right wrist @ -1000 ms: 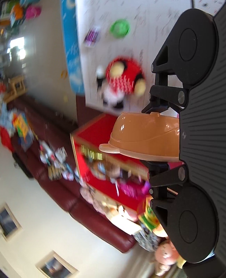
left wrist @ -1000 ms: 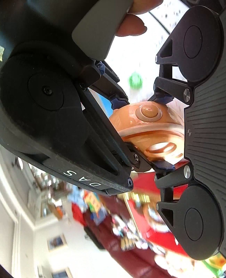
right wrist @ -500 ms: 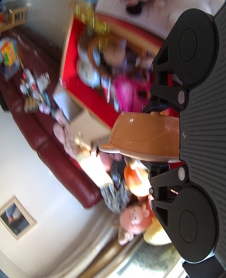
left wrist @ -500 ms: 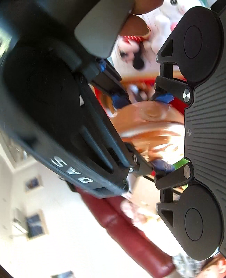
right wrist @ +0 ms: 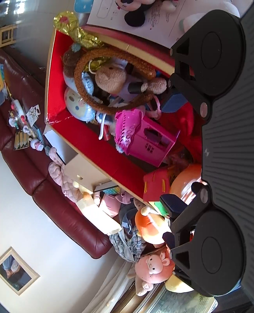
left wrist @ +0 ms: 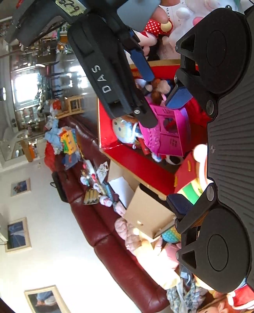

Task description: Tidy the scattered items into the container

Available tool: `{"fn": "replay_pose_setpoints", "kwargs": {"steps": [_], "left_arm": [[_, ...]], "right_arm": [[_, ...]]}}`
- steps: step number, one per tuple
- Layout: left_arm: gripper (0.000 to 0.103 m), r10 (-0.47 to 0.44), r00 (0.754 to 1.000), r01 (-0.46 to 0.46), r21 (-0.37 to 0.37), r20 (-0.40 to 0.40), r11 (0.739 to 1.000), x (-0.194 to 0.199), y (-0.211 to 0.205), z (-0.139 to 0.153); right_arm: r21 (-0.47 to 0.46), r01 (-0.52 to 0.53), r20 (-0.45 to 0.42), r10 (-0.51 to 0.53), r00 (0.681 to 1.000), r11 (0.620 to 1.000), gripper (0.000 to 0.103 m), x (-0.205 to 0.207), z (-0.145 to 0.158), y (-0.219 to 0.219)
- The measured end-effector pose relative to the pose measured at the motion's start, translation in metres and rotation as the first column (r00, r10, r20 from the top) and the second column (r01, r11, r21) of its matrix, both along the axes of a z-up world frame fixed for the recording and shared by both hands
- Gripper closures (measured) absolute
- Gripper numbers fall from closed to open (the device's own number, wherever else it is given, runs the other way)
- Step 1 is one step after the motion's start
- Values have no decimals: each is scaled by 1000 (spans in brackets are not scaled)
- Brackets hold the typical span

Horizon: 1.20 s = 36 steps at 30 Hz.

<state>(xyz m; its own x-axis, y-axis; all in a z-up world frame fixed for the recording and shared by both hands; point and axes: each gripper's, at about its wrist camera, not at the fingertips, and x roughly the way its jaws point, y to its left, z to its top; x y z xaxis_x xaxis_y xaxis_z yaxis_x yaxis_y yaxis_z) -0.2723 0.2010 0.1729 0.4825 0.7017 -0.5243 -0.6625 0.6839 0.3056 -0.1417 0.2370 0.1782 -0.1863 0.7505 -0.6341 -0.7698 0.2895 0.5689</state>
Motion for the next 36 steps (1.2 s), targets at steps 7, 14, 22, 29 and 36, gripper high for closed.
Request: {"fn": "replay_pose_setpoints", "kwargs": {"steps": [7,14,22,29,36], "left_arm": [[2,-13,1000,13,-8,-12,1000,-31,7,-6],[0,-32,999,31,-17,-30,999,-30,2,-13],[0,-18,1000,19,-117,7,993,-52,18,-10],[0,-9,1000,5,-132,-24,991,-69,13,-12],[0,27,999,-22,-204,22,979,-60,23,-9]], "right_arm": [[-20,-13,8,13,1000,1000,11,-2,-2,-4],[-51,-39,67,43,997,998,9,-1,3,-9],[-89,-52,127,63,990,995,8,6,5,-10],[-115,-121,189,141,972,986,7,-2,1,-6],[-150,-209,228,240,944,966,7,-10,0,1]]}}
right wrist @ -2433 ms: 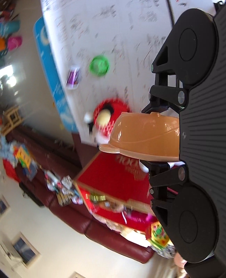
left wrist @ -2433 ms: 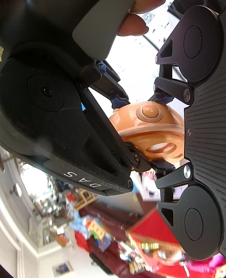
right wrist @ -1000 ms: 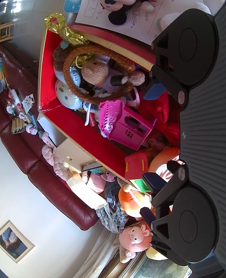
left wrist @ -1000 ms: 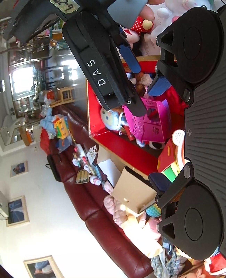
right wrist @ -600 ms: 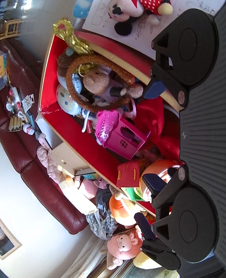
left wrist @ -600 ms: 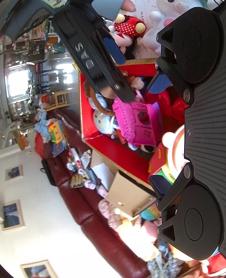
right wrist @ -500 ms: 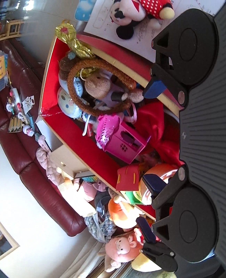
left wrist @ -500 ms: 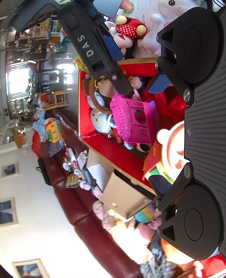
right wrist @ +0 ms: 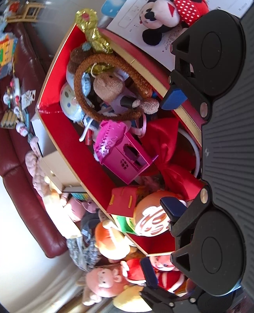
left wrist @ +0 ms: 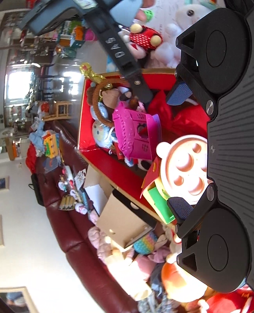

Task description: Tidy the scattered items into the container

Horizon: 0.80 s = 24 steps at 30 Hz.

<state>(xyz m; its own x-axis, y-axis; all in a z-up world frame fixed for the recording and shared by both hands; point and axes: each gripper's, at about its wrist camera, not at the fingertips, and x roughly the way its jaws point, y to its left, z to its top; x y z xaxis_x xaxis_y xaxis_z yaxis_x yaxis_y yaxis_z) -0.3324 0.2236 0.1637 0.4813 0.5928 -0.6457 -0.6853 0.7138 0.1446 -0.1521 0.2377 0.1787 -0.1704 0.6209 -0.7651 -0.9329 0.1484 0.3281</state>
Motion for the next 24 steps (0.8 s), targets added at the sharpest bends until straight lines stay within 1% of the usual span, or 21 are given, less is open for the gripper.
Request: {"fn": "replay_pose_setpoints", "kwargs": {"steps": [3,6,8,9,11,14,16,18,21,24], "left_arm": [[0,26,1000,-26,-25,3,999,4,6,0],[0,46,999,-46,-72,-7,996,7,12,1],[0,52,999,-52,-91,-9,995,8,14,1],[3,59,998,-60,-91,-14,994,9,15,1],[4,69,997,-72,-74,-42,995,14,13,2],[4,34,997,-35,-19,-71,999,20,5,2],[3,17,996,-18,-4,-86,1000,23,1,0],[3,11,997,-14,-27,-79,1000,26,1,-2],[3,32,996,-39,-81,-82,996,29,5,-8],[3,56,994,-64,-90,-95,994,31,7,-14]], "right_arm": [[-9,-48,54,49,997,999,6,-4,3,1],[-25,-94,110,97,989,995,5,-7,3,2],[-39,-117,130,121,984,992,4,-7,2,2],[-44,-121,133,126,983,992,4,-6,1,2],[-55,-125,134,132,982,991,4,-5,-1,3],[-70,-132,140,141,980,989,4,-5,-4,6],[-76,-142,153,152,976,987,4,-6,-4,9],[-84,-160,175,173,969,983,4,-9,-5,12],[-104,-193,207,211,955,976,3,-15,-7,16],[-126,-204,237,230,944,971,3,-17,-11,20]]}}
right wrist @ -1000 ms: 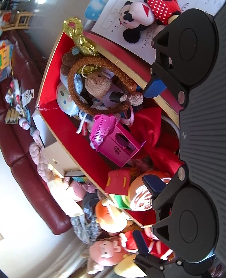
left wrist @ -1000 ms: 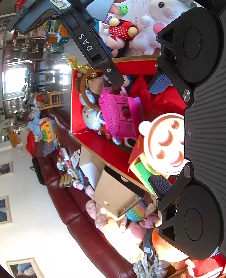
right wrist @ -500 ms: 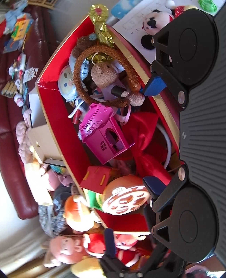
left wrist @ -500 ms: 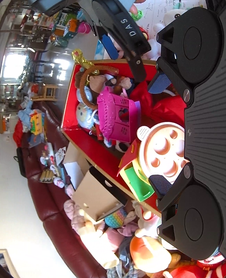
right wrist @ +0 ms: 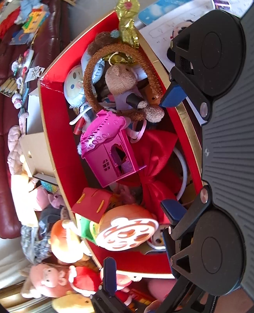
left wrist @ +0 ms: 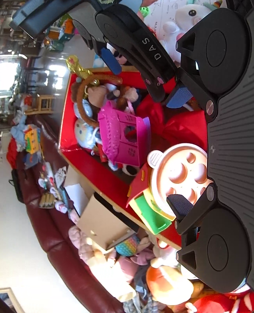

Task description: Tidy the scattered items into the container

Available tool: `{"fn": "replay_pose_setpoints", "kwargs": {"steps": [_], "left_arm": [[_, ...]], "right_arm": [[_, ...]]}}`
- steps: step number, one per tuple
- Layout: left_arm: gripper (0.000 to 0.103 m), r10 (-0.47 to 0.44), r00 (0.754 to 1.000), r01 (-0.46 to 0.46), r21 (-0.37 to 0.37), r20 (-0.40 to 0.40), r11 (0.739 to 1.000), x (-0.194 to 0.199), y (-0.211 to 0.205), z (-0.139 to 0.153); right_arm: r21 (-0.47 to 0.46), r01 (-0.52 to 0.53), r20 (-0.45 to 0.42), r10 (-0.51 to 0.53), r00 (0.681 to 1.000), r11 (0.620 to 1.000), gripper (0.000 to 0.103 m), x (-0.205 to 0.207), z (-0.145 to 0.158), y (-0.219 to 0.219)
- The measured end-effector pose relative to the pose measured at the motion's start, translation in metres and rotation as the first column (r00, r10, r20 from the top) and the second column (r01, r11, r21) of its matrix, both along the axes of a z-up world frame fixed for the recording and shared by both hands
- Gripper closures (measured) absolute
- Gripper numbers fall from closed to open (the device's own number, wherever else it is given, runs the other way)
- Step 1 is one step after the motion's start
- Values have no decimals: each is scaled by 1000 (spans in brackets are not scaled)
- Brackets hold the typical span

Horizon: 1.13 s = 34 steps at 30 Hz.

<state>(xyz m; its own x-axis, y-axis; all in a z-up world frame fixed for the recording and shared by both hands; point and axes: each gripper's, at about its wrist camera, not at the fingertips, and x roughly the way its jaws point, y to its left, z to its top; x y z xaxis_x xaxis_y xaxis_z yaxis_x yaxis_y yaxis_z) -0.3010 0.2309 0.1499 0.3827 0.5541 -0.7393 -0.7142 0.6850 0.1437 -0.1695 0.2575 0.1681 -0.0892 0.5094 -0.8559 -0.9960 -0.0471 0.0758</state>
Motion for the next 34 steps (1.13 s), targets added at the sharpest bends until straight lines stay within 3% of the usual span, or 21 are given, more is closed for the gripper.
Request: {"fn": "replay_pose_setpoints", "kwargs": {"steps": [10,22,34], "left_arm": [[4,13,999,-15,-45,-32,999,6,13,-14],[4,-16,999,15,-31,-50,999,10,13,-19],[4,12,999,-14,-35,-51,999,6,15,-19]], "right_arm": [[-45,-43,58,46,997,998,3,-5,-7,13],[-64,-66,102,72,992,996,2,-8,-8,21],[-69,-84,117,92,989,994,2,-14,-6,22]]}}
